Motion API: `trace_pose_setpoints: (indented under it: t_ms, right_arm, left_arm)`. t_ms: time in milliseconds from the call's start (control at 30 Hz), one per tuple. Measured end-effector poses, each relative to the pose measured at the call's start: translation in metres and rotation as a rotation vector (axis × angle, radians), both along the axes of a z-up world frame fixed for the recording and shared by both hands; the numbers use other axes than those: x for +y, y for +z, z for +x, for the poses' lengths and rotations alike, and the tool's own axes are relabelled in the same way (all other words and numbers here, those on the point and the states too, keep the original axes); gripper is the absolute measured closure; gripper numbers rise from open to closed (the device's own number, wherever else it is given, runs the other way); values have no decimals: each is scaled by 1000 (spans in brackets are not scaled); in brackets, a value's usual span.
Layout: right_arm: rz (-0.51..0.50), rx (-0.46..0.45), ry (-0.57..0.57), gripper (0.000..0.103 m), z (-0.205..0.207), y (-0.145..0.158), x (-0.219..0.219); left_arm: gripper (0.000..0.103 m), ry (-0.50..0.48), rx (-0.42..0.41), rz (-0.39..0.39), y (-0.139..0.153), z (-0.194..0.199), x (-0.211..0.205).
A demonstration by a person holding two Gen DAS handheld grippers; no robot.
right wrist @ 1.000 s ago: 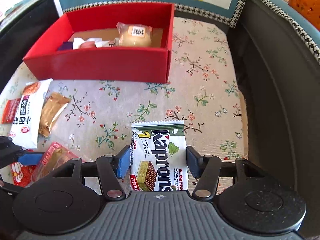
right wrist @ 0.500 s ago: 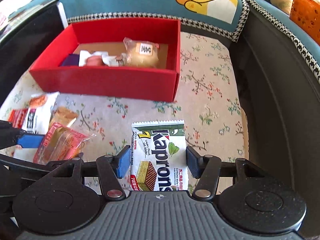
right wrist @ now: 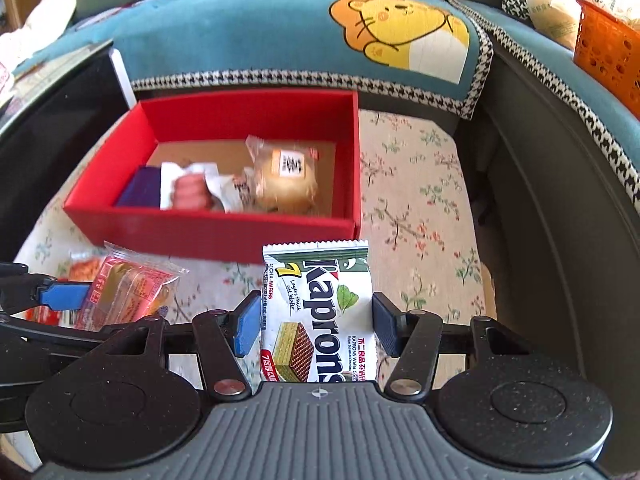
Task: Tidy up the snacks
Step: 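Carry the mooncake pack and Kaprons wafer over the red box with both grippers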
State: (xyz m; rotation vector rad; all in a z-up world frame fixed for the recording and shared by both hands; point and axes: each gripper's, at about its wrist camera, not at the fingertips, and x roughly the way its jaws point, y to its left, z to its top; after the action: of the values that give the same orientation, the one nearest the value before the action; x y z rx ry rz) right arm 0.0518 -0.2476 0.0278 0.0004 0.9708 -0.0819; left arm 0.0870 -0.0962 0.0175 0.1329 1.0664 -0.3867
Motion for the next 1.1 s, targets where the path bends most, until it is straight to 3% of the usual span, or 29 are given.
trace_pose_setpoints:
  t_ms: [433,1100]
  right_arm:
    - [17,-66,-22,38,37,11,3]
    - [3,-96,-56,38,92,5,-2]
  left_arm:
    - [5,96,-68,-35,19,48,5]
    - [5,154,-138,9,14,95,-10]
